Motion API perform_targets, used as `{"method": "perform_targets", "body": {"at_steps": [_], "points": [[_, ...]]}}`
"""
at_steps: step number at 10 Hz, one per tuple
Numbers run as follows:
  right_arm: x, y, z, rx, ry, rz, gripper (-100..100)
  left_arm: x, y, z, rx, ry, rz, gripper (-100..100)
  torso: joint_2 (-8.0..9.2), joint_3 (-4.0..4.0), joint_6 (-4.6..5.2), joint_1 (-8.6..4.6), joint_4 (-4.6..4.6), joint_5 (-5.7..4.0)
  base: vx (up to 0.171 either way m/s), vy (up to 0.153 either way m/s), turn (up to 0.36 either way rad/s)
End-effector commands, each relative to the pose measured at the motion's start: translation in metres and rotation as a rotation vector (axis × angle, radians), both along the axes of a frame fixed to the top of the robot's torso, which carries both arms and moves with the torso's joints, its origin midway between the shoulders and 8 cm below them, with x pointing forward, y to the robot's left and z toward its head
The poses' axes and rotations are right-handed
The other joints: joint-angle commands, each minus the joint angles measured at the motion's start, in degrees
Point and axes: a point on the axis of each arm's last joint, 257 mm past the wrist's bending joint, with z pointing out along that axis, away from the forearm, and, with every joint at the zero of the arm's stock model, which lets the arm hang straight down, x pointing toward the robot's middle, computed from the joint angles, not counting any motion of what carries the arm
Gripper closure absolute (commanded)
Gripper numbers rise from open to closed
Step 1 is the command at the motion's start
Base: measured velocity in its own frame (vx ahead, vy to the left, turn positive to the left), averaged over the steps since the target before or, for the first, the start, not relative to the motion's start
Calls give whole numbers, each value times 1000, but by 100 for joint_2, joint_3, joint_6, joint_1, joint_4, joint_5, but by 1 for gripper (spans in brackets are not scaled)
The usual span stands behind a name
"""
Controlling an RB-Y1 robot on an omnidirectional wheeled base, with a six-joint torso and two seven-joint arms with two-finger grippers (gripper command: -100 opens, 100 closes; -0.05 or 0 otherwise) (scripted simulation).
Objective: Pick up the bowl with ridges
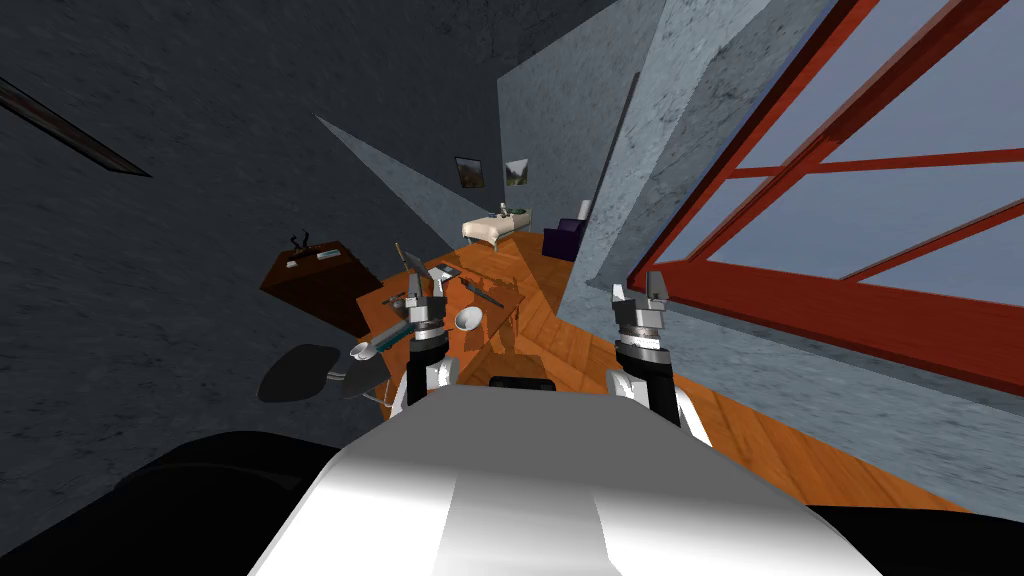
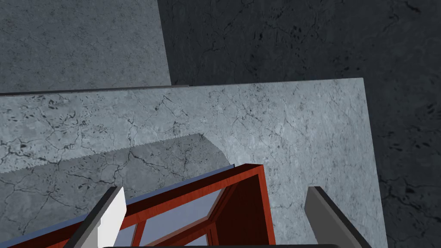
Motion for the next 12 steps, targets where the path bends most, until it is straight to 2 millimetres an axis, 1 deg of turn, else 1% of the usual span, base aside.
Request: {"method": "perform_targets", "body": {"at_steps": [1, 3, 6, 7, 9, 10, 11, 12], "points": [[0, 0, 0, 0, 0, 0, 0, 12, 0, -11, 30, 54, -8, -100, 0, 0, 0, 0, 0, 0, -16, -61, -1], [0, 0, 0, 0, 0, 0, 0, 23, 1, -22, 51, 106, -10, -100, 1, 1, 0, -38, 0, -8, 8, -110, 9], [0, 0, 0, 0, 0, 0, 0, 44, 8, -44, 75, 204, -4, -100, -10, -6, 0, -32, -2, -7, 21, -81, 5], [0, 0, 0, 0, 0, 0, 0, 45, 9, -46, 74, 209, -3, -100, -10, -6, 0, -27, -3, -6, 15, -35, 3], [0, 0, 0, 0, 0, 0, 0, 60, 17, -64, 83, 284, 5, -100, -8, -5, 0, -12, -2, -3, 22, -41, 3], [0, 0, 0, 0, 0, 0, 0, 61, 17, -66, 82, 292, 6, -100, -11, -6, 0, -17, -3, -4, 21, -36, 5], [0, 0, 0, 0, 0, 0, 0, 69, 22, -77, 83, 336, 12, -100, -9, -6, 0, -13, -2, -3, 18, -35, 3], [0, 0, 0, 0, 0, 0, 0, 69, 22, -78, 82, 339, 12, -100, -9, -5, 0, -12, -2, -3, 7, -31, 4]]}}
